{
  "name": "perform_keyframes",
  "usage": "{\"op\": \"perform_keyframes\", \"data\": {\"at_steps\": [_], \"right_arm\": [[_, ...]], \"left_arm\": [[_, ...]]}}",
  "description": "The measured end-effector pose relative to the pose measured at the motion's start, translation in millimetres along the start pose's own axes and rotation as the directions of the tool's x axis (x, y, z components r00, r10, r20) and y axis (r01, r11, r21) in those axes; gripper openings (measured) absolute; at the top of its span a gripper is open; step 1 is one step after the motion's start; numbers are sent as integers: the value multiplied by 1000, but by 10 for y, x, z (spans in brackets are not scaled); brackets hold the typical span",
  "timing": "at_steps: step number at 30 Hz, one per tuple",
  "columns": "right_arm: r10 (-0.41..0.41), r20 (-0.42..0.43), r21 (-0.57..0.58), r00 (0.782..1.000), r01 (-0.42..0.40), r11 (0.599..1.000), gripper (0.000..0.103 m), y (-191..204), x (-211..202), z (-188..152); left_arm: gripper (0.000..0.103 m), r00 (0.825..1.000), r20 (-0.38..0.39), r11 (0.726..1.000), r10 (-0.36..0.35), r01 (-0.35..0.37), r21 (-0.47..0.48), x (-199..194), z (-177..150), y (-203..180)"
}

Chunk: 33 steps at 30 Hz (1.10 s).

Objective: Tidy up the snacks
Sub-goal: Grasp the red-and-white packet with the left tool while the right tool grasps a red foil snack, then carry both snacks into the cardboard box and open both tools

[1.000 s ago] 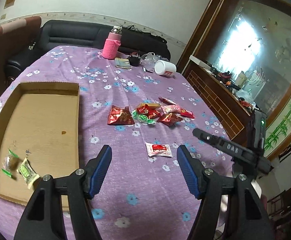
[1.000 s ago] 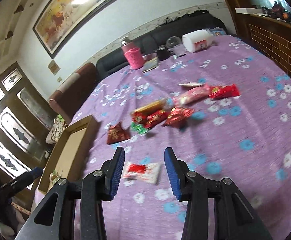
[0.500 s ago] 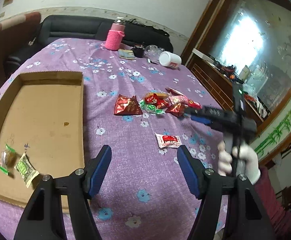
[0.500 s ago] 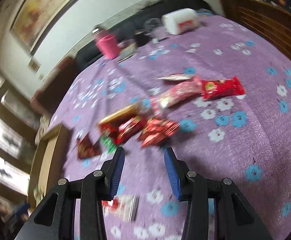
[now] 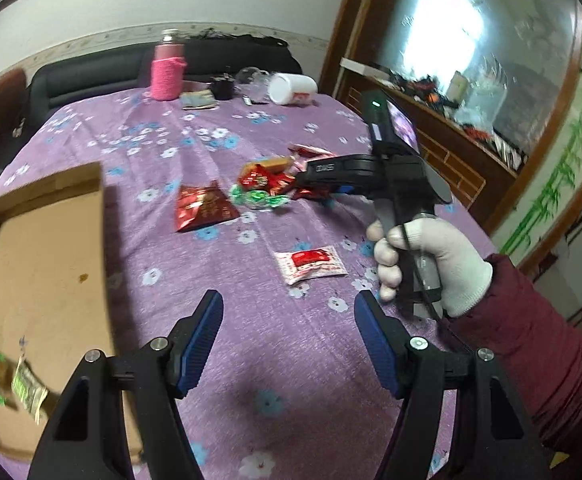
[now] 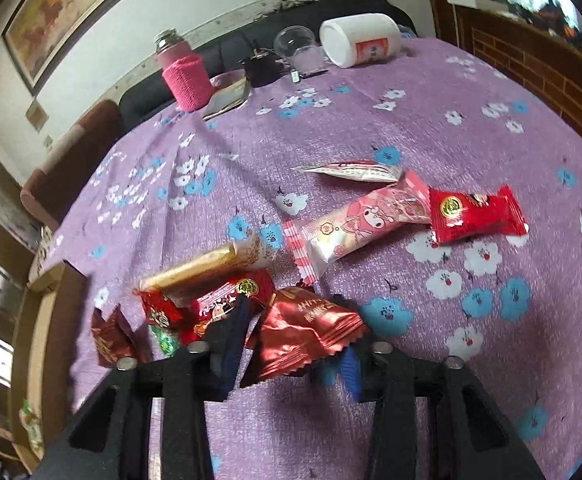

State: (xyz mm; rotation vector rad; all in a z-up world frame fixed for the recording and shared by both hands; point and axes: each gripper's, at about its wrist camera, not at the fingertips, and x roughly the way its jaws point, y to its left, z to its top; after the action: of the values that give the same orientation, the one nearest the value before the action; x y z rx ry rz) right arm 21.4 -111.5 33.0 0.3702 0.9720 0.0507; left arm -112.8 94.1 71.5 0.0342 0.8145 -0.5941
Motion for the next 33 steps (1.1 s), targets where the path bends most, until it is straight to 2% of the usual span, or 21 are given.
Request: {"op": "perform_keyframes", "data": {"at_steps": [1,7,11,16,19,20,22,23,28,32,33], "right_arm": [[11,2,-5,1000,-11,1000,33,-10,-6,-8],[104,33,51,994,-106,993,33,-221,-207,-82],[171,56,75,984,-175,982,33,-330,-331,-140],[205,55,109,977,-210,972,33,-396,-336,-145],[218,61,115,974,-224,968,33,-410,-363,-150],[224,64,117,973,-230,966,33,-410,-376,-151],[231,70,118,970,-238,964,33,-417,-396,-153],[234,72,120,970,-241,963,33,-423,-404,-156],[241,72,125,968,-249,960,33,-430,-414,-160],[246,72,123,967,-253,960,33,-429,-416,-162],[247,72,123,966,-254,959,33,-431,-418,-163]], "left_arm": [[67,1000,-7,1000,0,0,11,40,16,-32],[67,996,-86,992,10,1,124,497,162,-294],[67,992,-125,973,21,8,230,825,254,-399],[67,983,-179,945,38,23,327,1124,306,-414],[67,975,-206,930,85,-3,368,1287,322,-406],[65,973,-217,932,77,7,363,1307,330,-384],[25,969,-237,939,65,21,343,1310,335,-370],[22,968,-244,942,61,25,334,1306,327,-369],[25,970,-235,943,63,19,331,1279,277,-436],[44,971,-227,950,70,5,312,1317,262,-448],[44,973,-222,951,68,4,308,1315,262,-448]]}}
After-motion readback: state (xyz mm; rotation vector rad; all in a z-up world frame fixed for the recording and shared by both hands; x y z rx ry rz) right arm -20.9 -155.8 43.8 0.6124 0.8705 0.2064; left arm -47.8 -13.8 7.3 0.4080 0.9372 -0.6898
